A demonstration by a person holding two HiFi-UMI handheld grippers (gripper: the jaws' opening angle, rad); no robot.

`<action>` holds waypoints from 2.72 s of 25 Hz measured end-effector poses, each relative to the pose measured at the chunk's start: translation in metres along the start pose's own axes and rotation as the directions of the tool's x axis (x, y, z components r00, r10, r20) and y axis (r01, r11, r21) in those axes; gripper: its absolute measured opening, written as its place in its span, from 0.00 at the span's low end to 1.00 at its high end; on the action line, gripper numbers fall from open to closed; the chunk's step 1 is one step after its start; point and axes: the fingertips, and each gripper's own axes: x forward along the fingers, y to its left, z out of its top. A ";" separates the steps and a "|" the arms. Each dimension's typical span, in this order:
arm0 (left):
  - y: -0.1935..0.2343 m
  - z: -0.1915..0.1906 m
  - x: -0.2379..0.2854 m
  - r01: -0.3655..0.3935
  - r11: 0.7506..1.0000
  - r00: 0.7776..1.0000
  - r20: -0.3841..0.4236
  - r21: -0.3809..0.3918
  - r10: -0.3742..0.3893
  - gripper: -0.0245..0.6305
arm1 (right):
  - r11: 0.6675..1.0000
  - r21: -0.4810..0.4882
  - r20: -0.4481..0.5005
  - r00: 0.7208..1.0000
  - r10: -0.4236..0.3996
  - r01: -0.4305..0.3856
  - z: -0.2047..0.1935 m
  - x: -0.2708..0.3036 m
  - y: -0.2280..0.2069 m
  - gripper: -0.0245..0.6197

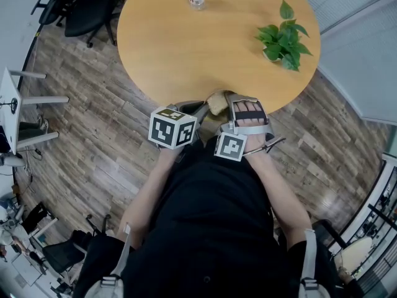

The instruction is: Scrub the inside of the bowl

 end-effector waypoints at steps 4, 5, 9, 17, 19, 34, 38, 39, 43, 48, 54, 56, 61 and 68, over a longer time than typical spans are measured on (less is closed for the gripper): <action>-0.003 0.002 -0.003 -0.004 1.000 1.000 0.026 0.031 0.003 0.09 | 0.986 0.131 -0.009 0.995 0.104 -0.102 -0.002 0.003 0.009 0.10; -0.003 0.003 -0.004 -0.008 0.999 0.999 0.032 0.036 0.007 0.09 | 0.973 0.176 -0.007 0.988 0.152 -0.148 -0.002 0.004 0.014 0.10; -0.002 0.003 -0.007 -0.017 0.999 0.998 0.062 0.039 0.014 0.09 | 0.845 0.406 0.067 0.933 0.353 -0.349 0.004 0.001 0.036 0.10; -0.005 -0.003 -0.008 -0.015 0.998 0.998 0.067 0.055 0.012 0.09 | 0.317 0.767 0.287 0.740 0.608 -0.558 0.015 -0.014 0.064 0.10; -0.003 -0.005 -0.009 -0.018 0.999 0.998 0.066 0.044 0.015 0.09 | 0.103 0.829 0.378 0.686 0.621 -0.550 0.017 -0.016 0.064 0.10; -0.016 0.006 -0.011 -0.097 0.961 0.993 0.086 0.258 0.077 0.08 | -0.580 0.709 0.683 0.595 0.423 -0.401 0.015 -0.020 0.039 0.10; -0.028 0.007 -0.003 -0.073 0.946 0.996 0.064 0.316 0.055 0.08 | -0.369 0.787 0.617 0.644 0.452 -0.495 0.013 -0.017 0.029 0.10; -0.029 0.008 -0.002 -0.066 0.947 0.997 0.061 0.314 0.049 0.08 | -0.281 0.805 0.590 0.659 0.467 -0.522 0.013 -0.017 0.027 0.10; -0.030 0.008 0.000 -0.040 0.954 0.999 0.046 0.296 0.027 0.08 | 0.184 0.775 0.439 0.725 0.530 -0.605 0.011 -0.017 0.029 0.10; -0.035 0.007 0.006 -0.019 0.955 1.000 0.028 0.297 0.011 0.08 | 0.596 0.498 0.281 0.768 0.576 -0.630 0.008 -0.022 0.040 0.10; -0.036 0.004 0.005 -0.011 0.953 1.000 0.010 0.302 0.008 0.08 | 0.784 0.169 0.163 0.801 0.576 -0.598 0.004 -0.025 0.051 0.10; -0.034 0.001 0.006 -0.014 0.959 1.000 -0.003 0.284 0.016 0.09 | 0.820 0.071 0.108 0.821 0.560 -0.568 0.000 -0.025 0.052 0.10; -0.017 0.001 0.005 -0.058 0.976 0.998 -0.003 0.209 0.060 0.08 | 0.909 -0.132 -0.046 0.919 0.393 -0.395 -0.022 -0.016 0.041 0.10; -0.014 0.003 -0.001 -0.032 0.994 0.999 0.027 0.106 0.029 0.08 | 0.983 -0.155 0.068 0.992 0.110 -0.099 -0.005 -0.014 0.005 0.10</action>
